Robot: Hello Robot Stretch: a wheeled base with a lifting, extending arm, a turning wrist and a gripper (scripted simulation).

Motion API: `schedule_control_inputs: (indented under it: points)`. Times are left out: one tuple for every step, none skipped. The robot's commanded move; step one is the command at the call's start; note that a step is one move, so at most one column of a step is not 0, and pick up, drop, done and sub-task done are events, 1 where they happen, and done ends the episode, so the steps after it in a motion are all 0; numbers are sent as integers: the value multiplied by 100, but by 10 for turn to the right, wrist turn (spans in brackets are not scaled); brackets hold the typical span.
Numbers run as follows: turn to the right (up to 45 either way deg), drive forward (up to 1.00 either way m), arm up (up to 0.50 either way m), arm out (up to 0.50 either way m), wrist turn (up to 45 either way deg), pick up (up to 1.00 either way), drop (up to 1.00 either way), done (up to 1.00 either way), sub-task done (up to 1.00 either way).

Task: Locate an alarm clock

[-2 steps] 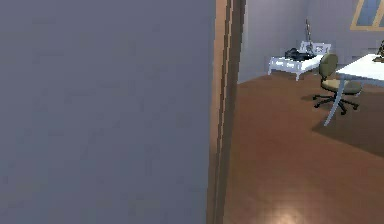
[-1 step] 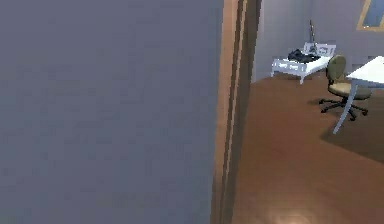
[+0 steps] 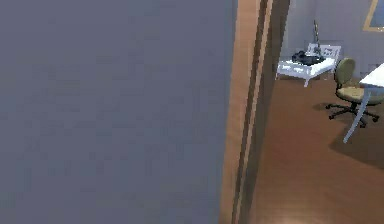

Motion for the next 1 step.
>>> schedule_control_inputs:
  points:
    - [450,0,0,0,0,0,0,0,0]
